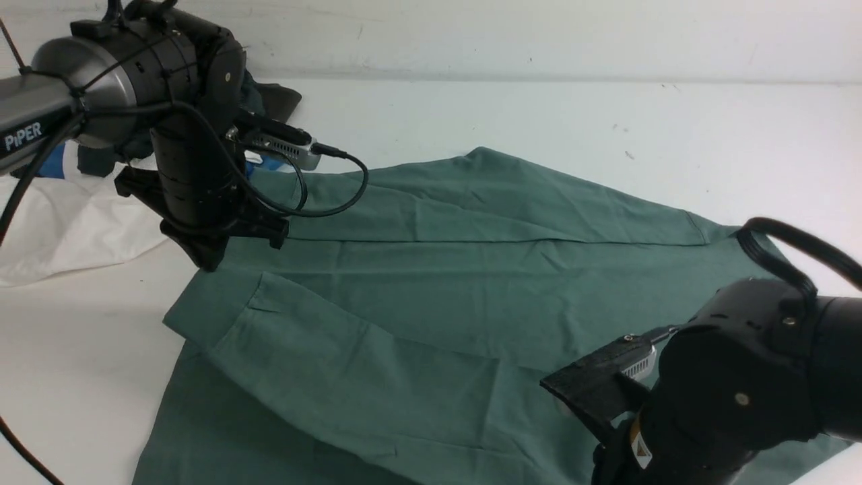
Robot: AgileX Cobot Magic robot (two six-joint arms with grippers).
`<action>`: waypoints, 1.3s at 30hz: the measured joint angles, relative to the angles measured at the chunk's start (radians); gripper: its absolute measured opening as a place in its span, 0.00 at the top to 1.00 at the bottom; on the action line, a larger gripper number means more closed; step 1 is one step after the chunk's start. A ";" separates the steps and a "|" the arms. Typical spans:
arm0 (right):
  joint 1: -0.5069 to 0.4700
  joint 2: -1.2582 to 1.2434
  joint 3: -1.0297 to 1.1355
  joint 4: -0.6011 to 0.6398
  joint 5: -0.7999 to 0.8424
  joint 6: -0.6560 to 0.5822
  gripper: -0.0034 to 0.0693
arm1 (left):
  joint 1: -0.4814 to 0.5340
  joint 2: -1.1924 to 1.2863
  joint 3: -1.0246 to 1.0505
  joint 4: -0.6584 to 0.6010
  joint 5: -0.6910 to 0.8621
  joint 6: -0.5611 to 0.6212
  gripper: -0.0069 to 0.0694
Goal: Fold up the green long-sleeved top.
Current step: Use the left arm to drag and place the cuff at the centered position on the left edge of the fabric, then use the left arm to clamp the cuff farthest from it
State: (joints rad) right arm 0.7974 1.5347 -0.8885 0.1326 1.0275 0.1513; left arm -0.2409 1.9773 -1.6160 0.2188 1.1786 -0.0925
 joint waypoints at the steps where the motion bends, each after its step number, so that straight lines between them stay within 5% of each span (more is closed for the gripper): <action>1: 0.000 0.000 0.000 0.000 0.001 0.000 0.80 | 0.000 0.006 0.000 0.000 -0.003 0.000 0.82; 9: 0.000 -0.002 -0.084 -0.018 0.148 -0.002 0.54 | 0.007 0.020 -0.013 0.064 -0.028 -0.035 0.49; 15: 0.000 -0.052 -0.183 -0.097 0.180 -0.001 0.52 | 0.056 0.034 -0.121 -0.012 -0.028 -0.145 0.56; 19: 0.000 -0.132 -0.222 -0.173 0.188 0.025 0.58 | 0.110 0.094 -0.253 -0.122 -0.027 -0.117 0.71; 24: -0.001 -0.265 -0.224 -0.263 0.203 0.078 0.88 | 0.135 0.238 -0.400 -0.171 -0.027 -0.097 0.76; 35: -0.133 -0.354 -0.224 -0.303 0.216 0.105 0.97 | 0.137 0.487 -0.588 -0.127 -0.034 -0.097 0.42; 39: -0.146 -0.354 -0.224 -0.303 0.217 0.105 0.97 | 0.137 0.495 -0.597 -0.134 -0.073 -0.097 0.38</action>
State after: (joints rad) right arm 0.6518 1.1805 -1.1124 -0.1706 1.2445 0.2562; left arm -0.1038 2.4726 -2.2129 0.0848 1.1057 -0.1900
